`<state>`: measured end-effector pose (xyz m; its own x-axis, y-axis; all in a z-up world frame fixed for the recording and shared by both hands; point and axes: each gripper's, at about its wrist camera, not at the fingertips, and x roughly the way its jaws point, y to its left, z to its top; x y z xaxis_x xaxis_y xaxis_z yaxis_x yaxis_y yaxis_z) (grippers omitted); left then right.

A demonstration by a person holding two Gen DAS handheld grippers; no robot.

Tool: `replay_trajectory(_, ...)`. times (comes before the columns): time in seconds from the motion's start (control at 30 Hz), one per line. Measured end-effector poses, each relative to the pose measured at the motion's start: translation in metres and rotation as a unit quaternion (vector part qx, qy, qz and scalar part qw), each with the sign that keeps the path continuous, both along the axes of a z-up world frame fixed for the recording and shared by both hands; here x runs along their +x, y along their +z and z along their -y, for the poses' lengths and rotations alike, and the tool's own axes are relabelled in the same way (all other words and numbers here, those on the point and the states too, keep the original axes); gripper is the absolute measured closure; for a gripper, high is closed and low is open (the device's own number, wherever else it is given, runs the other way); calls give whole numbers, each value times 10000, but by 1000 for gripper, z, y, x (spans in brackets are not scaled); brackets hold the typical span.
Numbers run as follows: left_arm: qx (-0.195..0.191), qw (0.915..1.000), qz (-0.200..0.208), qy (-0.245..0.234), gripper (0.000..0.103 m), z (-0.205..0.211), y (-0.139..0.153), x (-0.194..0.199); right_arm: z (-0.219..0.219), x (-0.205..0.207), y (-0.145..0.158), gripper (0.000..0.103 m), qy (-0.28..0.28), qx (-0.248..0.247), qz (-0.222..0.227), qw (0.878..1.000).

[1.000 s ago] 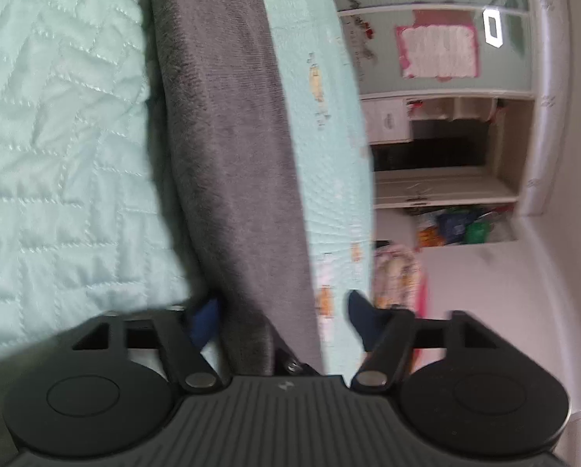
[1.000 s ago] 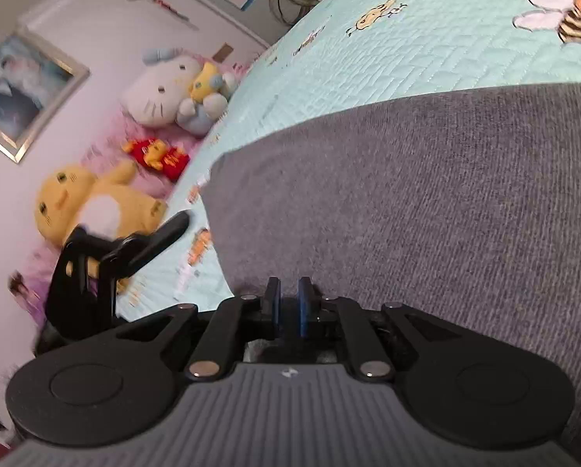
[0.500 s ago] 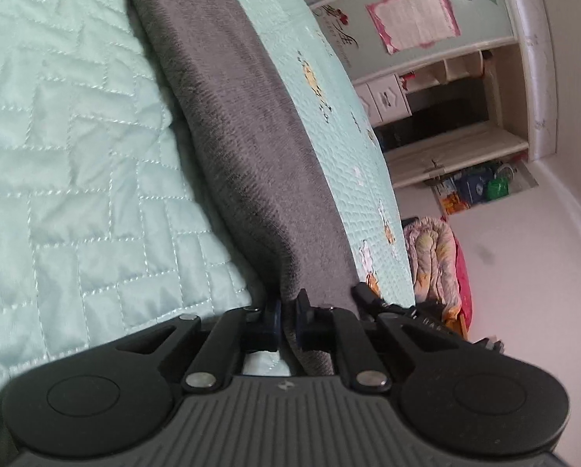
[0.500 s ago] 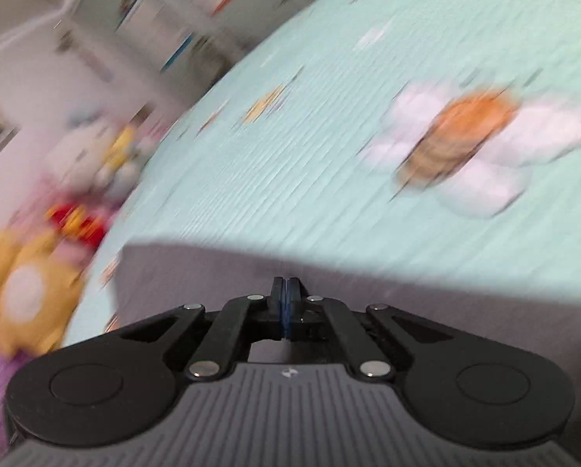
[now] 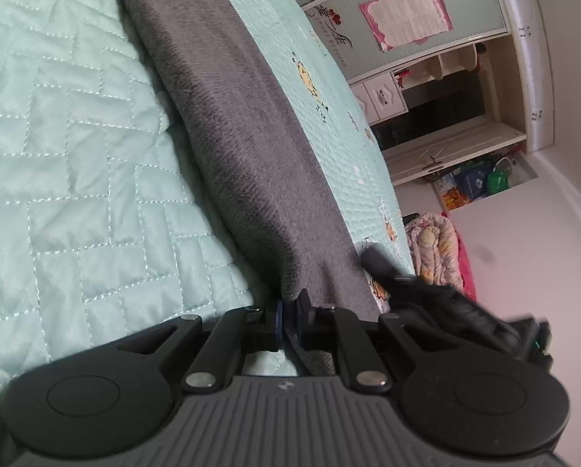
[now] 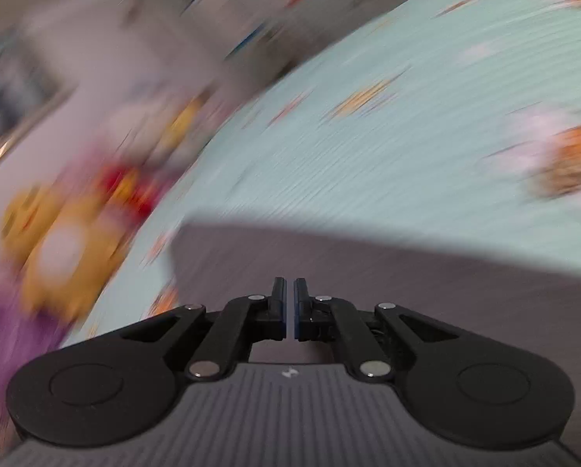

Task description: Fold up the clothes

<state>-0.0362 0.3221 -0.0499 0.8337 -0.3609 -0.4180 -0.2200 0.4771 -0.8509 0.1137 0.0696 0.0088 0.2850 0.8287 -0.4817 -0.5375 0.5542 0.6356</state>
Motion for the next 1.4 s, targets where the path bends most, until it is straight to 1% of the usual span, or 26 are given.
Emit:
replay_trajectory(0.03, -22, 10000, 0, 4, 94, 0, 0, 0, -14, 9, -11, 103, 284, -236, -187, 9991)
replay_trajectory(0.07, -44, 10000, 0, 9, 94, 0, 0, 0, -15, 21, -22, 103, 239, -237, -347, 9988)
replay_trajectory(0.1, -66, 10000, 0, 13, 94, -1, 0, 0, -7, 35, -27, 103, -130, -27, -454, 9989)
replay_trajectory(0.17, -76, 10000, -28, -3, 93, -1, 1, 1, 9, 51, -18, 103, -1134, -70, -214, 9933)
replay_trajectory(0.2, -103, 9999, -44, 43, 92, -3, 2, 1, 11, 53, -12, 99, -1289, -73, -96, 9916)
replay_trajectory(0.27, -192, 9996, -74, 211, 92, -10, 2, -1, -2, 48, -3, 99, -790, 89, -39, 9968)
replay_trajectory(0.33, -282, 9988, -105, 379, 92, -16, 3, -4, -18, 39, 0, 99, -311, -4, -2, 9995)
replay_trajectory(0.5, -504, 9954, -180, 798, 88, -33, 5, -10, -38, 26, -11, 98, 239, 250, -436, 9985)
replay_trajectory(0.57, -593, 9933, -209, 965, 84, -40, 5, -13, -53, 16, -18, 99, 475, 52, -501, 9976)
replay_trajectory(0.6, -637, 9922, -224, 1048, 84, -43, 6, -14, -56, 17, -23, 103, 477, -131, -470, 9977)
replay_trajectory(0.63, -681, 9910, -239, 1132, 84, -47, 6, -15, -54, 24, -26, 103, 362, -217, -446, 9981)
replay_trajectory(0.73, -749, 9894, -295, 1210, 89, -56, 7, -16, -38, 42, -21, 103, -552, -201, -228, 9980)
replay_trajectory(0.77, -753, 9896, -317, 1187, 91, -59, 7, -15, -37, 42, -19, 103, -653, -134, -222, 9975)
replay_trajectory(0.8, -757, 9898, -338, 1163, 91, -61, 7, -15, -42, 40, -16, 96, -466, -44, -243, 9986)
replay_trajectory(0.83, -760, 9899, -360, 1139, 91, -64, 7, -14, -46, 38, -14, 97, -279, 45, -264, 9992)
replay_trajectory(0.9, -794, 9899, -379, 1116, 91, -68, 8, -14, -60, 33, -13, 97, 362, 40, -339, 9988)
replay_trajectory(0.93, -818, 9891, -391, 1160, 91, -69, 9, -14, -62, 38, -14, 97, 327, -29, -313, 9990)
replay_trajectory(1.0, -868, 9875, -415, 1248, 91, -72, 11, -14, -66, 50, -16, 103, 258, -167, -260, 9992)
replay_trajectory(1.07, -918, 9858, -440, 1337, 93, -75, 12, -15, -71, 61, -18, 103, 189, -305, -208, 9991)
replay_trajectory(1.13, -945, 9840, -430, 1445, 93, -80, 15, -16, -73, 69, -14, 103, -125, -388, -100, 9991)
replay_trajectory(1.17, -920, 9833, -394, 1521, 90, -84, 17, -16, -77, 69, -10, 99, -185, -403, -18, 9990)
replay_trajectory(1.2, -887, 9825, -364, 1596, 87, -87, 19, -16, -85, 65, -7, 96, 38, -353, 37, 9994)
replay_trajectory(1.3, -870, 9810, -293, 1712, 80, -100, 22, -11, -96, 50, -4, 96, 754, -192, -54, 9970)
replay_trajectory(1.33, -871, 9811, -269, 1706, 80, -104, 21, -9, -96, 46, -4, 96, 846, -153, -94, 9963)
replay_trajectory(1.37, -849, 9816, -252, 1692, 79, -108, 20, -8, -91, 44, -4, 95, 764, -112, -145, 9969)
replay_trajectory(1.4, -818, 9822, -239, 1676, 79, -112, 19, -5, -87, 42, -4, 92, 681, -71, -195, 9975)
